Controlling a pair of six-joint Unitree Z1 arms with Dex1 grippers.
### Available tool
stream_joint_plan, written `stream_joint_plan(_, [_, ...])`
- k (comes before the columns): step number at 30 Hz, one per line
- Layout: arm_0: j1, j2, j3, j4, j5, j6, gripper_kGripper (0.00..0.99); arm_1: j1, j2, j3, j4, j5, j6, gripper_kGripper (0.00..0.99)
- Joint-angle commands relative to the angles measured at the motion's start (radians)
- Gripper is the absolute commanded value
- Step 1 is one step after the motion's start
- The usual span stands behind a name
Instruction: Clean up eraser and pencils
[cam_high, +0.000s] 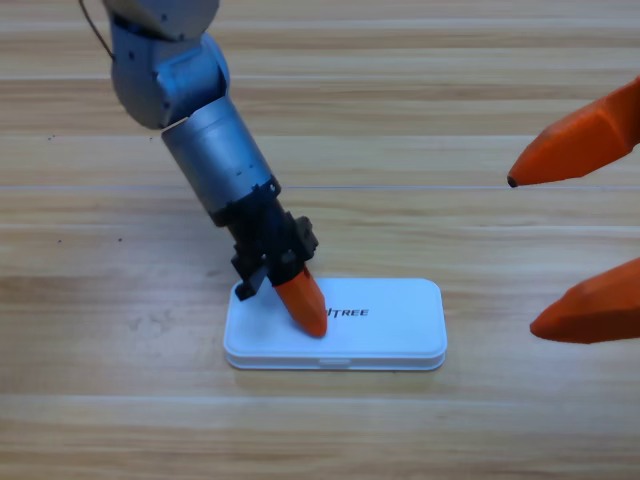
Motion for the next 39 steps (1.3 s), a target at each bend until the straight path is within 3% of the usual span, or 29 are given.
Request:
stream_joint_plan(1, [-0.021,0.037,0.118,-0.081,0.055,-0.019,0.000,-0.001,0.036,0.009,-0.019,0.012,0.006,0.990])
stream_joint_plan(5, [-0.021,-0.092,0.128,-0.052,0.082,-0.033,0.000,-0.001,0.036,0.009,-0.019,0.010,0.007,0.990])
stream_joint_plan(10, [-0.029,-0.360,0.109,0.026,0.128,-0.061,0.000,-0.001,0.036,0.009,-0.019,0.010,0.015,0.990])
stream_joint_plan(17, [-0.135,-0.666,0.148,0.074,0.127,-0.099,0.000,-0.001,0.035,0.010,-0.019,0.010,0.015,0.990])
stream_joint_plan(22, [-0.192,-0.744,0.187,0.074,0.094,-0.107,0.000,-0.001,0.033,0.012,-0.019,0.010,0.015,0.990])
stream_joint_plan(30, [-0.232,-0.733,0.200,0.032,0.094,-0.101,0.000,-0.001,0.032,0.012,-0.019,0.010,0.015,0.990])
stream_joint_plan(31, [-0.235,-0.735,0.198,0.032,0.108,-0.098,0.052,-0.001,0.032,0.012,-0.019,0.010,0.015,0.990])
stream_joint_plan(33, [-0.235,-0.738,0.198,0.032,0.110,-0.101,0.850,-0.001,0.032,0.012,-0.019,0.010,0.015,0.990])
stream_joint_plan(34, [-0.235,-0.741,0.200,0.032,0.110,-0.102,0.980,-0.001,0.032,0.012,-0.019,0.010,0.015,0.990])
stream_joint_plan(39, [-0.235,-0.738,0.201,0.032,0.108,-0.142,0.990,-0.001,0.032,0.013,-0.019,0.010,0.015,0.990])
